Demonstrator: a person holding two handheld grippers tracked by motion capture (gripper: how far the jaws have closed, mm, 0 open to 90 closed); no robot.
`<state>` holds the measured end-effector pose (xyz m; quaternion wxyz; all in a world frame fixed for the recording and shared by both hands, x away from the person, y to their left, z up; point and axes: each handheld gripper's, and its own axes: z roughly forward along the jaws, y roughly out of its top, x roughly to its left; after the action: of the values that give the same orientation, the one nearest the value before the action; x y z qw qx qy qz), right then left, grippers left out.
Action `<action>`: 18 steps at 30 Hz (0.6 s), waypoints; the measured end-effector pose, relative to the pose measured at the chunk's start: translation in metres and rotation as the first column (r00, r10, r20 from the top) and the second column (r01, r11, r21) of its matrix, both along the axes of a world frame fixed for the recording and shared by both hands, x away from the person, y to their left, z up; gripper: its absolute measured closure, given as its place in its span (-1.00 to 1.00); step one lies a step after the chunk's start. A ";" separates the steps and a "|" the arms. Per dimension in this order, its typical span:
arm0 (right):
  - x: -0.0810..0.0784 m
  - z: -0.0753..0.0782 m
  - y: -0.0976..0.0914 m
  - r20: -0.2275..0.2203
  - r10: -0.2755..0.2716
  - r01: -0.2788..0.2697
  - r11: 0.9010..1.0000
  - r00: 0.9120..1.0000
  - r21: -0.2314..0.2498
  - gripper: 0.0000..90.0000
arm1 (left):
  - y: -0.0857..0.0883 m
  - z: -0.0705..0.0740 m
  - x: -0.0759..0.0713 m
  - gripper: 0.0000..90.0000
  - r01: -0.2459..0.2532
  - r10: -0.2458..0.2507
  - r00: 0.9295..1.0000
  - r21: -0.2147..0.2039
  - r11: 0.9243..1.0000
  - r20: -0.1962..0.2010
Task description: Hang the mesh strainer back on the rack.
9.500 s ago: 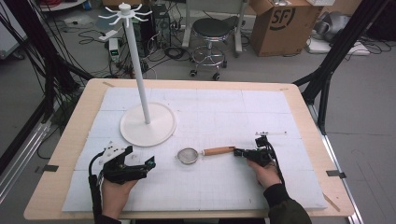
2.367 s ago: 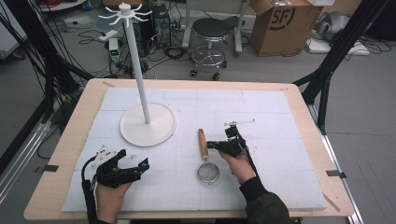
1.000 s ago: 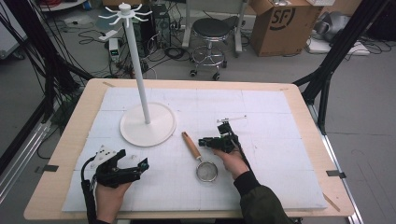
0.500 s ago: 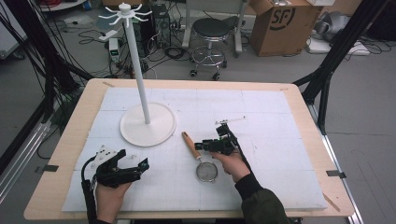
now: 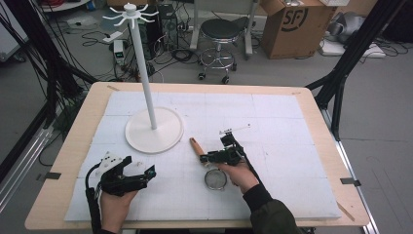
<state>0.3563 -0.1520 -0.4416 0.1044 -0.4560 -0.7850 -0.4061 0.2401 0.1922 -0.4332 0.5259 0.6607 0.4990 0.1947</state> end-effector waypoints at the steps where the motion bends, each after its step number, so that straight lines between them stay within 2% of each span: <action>1: -0.001 0.000 0.001 0.008 0.006 -0.006 1.000 1.000 -0.002 0.10 | 0.000 0.000 0.000 -0.96 0.001 -0.001 1.000 -0.001 1.000 0.000; 2: -0.001 0.000 0.001 0.003 0.009 -0.009 1.000 1.000 -0.004 0.11 | 0.000 0.000 0.000 -0.96 0.000 0.000 1.000 -0.001 1.000 -0.001; 6: -0.004 0.000 0.005 0.032 0.018 -0.017 0.999 0.999 -0.028 0.13 | 0.000 0.000 0.000 -0.96 -0.004 0.004 1.000 -0.004 1.000 0.002; 13: -0.008 -0.003 0.010 0.036 0.017 -0.015 0.998 0.999 -0.060 0.14 | 0.000 0.000 0.000 -0.96 0.003 -0.003 1.000 0.002 1.000 0.000; 18: -0.013 -0.002 0.014 0.077 0.013 -0.006 0.996 0.997 -0.093 0.15 | -0.001 0.000 0.000 -0.96 0.003 -0.003 1.000 -0.001 1.000 0.000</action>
<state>0.3436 -0.1384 -0.4440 0.0543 -0.4406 -0.8086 -0.3861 0.2397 0.1909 -0.4330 0.5264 0.6612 0.4981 0.1938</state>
